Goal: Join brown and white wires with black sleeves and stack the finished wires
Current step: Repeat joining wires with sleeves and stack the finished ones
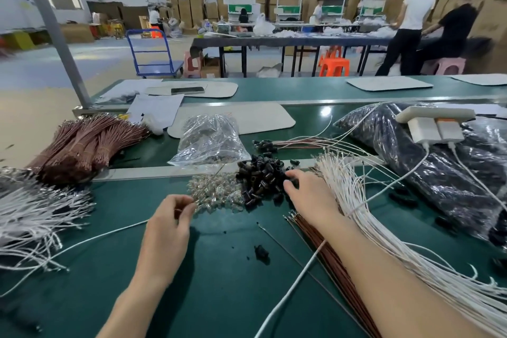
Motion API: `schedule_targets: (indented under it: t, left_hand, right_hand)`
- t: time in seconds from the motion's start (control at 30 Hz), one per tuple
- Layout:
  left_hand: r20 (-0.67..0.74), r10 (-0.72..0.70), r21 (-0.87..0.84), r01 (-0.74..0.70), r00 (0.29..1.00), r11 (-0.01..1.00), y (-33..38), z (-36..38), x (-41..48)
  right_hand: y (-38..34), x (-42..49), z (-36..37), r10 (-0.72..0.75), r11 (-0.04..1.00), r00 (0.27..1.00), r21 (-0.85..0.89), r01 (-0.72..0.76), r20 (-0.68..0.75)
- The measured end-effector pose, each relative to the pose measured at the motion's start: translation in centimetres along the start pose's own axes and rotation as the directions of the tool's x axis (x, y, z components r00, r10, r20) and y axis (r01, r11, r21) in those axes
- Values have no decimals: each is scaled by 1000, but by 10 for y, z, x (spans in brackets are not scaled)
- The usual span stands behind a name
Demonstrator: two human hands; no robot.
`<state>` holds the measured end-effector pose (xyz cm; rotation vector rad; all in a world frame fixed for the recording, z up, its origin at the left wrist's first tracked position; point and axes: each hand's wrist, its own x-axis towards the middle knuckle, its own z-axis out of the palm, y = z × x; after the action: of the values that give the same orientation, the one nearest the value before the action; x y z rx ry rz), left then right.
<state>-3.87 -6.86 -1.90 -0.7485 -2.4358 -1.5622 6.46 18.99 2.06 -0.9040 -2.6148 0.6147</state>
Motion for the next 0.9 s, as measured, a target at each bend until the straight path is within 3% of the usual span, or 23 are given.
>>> schedule_targets:
  t: [0.23,0.3,0.37,0.43,0.5,0.53,0.6,0.67,0.73,0.9]
  left_hand:
    - [39,18,-26,-17,999,1000,-3,-2,-3]
    - [57,33,-28,-31,998,999,-1,-2,-3]
    - [72,60,-21,-58,996,998,2,-2,-4]
    - [90,86,-17,-84,992,996,4,-3,-5]
    - [117,114,-14,-113,987,994,6,-4,-7]
    - [129,128,-14,-127,983,992,6,-4,-8]
    - [148,153,-18,-152,977,988,7,-4,-9]
    - [160,171,-14,-171,972,985,8,-4,-10]
    - [170,183,5,-186,968,982,7,-4,-9]
    - [192,193,37,-204,962,978,7,-4,-10]
  right_hand:
    - [-14,11,7,85,989,994,-117,-93,-71]
    - [-15,7,4,35,999,984,34,-29,-175]
    - [-16,-5,-3,46,935,969,351,45,-245]
    - [-20,-21,-8,130,733,973,680,34,-189]
    - [-22,-35,-10,178,337,984,940,-48,-14]
    - [-22,-40,-9,161,125,983,987,-103,83]
    - [-22,-47,-6,128,-143,970,971,-189,208]
    - [-22,-50,-3,107,-289,959,931,-223,263]
    - [-22,-51,-2,76,-364,960,904,-224,268]
    - [-23,-54,1,61,-381,959,895,-234,277]
